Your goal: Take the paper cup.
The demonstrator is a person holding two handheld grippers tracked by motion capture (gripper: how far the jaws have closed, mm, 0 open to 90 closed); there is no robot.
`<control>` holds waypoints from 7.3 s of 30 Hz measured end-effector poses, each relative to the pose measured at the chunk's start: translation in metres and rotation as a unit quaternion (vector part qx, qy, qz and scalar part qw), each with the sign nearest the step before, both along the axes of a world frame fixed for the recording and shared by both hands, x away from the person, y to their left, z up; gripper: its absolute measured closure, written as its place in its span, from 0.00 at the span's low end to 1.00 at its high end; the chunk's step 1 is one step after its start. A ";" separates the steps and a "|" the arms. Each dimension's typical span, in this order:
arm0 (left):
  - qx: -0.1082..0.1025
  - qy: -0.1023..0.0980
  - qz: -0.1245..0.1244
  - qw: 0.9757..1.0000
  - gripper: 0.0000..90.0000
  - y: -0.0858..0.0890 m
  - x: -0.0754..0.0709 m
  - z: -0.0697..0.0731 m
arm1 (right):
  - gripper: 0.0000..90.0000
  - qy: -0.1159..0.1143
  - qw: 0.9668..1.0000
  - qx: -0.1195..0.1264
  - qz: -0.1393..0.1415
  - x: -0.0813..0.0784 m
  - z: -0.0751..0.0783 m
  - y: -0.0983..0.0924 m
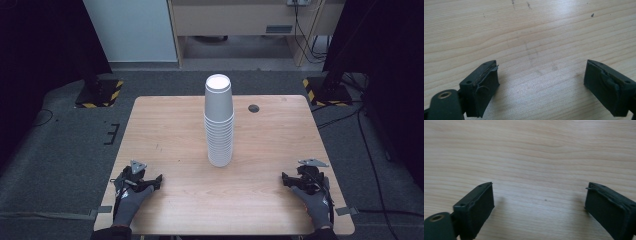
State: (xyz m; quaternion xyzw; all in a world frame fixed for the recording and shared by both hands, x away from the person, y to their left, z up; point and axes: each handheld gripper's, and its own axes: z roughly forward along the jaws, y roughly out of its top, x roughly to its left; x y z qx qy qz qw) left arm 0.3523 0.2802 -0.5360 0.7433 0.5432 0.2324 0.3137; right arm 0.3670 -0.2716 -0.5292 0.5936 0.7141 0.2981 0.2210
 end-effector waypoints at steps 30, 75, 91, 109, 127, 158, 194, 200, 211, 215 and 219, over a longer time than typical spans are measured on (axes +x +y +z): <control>0.001 0.005 0.000 1.000 0.07 -0.001 0.000 0.000 | 0.16 -0.176 0.979 0.078 0.074 -0.026 0.074 0.027; 0.002 0.007 0.004 1.000 0.05 -0.001 0.000 0.000 | 0.15 -0.277 0.943 0.120 0.138 -0.009 0.182 0.095; 0.002 0.008 0.004 1.000 0.05 -0.001 0.000 0.000 | 0.15 -0.289 0.934 0.137 0.159 0.002 0.202 0.125; 0.002 0.008 0.003 1.000 0.05 -0.001 0.000 -0.001 | 0.14 -0.290 0.929 0.136 0.185 0.020 0.213 0.163; 0.002 0.008 0.003 1.000 0.05 -0.001 0.000 -0.001 | 0.13 -0.286 0.929 0.135 0.194 0.043 0.210 0.196; 0.002 0.008 0.002 1.000 0.05 -0.001 0.000 -0.001 | 0.14 -0.273 0.936 0.129 0.182 0.068 0.200 0.216; 0.002 0.009 0.002 1.000 0.04 -0.001 0.000 -0.001 | 0.15 -0.325 0.906 0.210 0.170 0.068 0.248 0.202; 0.002 0.009 0.001 1.000 0.04 -0.001 0.000 -0.001 | 0.15 -0.331 0.901 0.223 0.174 0.066 0.254 0.200; 0.002 0.008 0.002 1.000 0.04 -0.001 0.000 -0.001 | 0.15 -0.344 0.887 0.255 0.174 0.058 0.267 0.189; 0.002 0.009 0.002 1.000 0.04 -0.001 0.000 -0.001 | 0.15 -0.347 0.886 0.257 0.169 0.056 0.270 0.183; 0.002 0.008 0.002 1.000 0.04 -0.001 0.000 -0.001 | 0.15 -0.351 0.886 0.256 0.160 0.051 0.275 0.170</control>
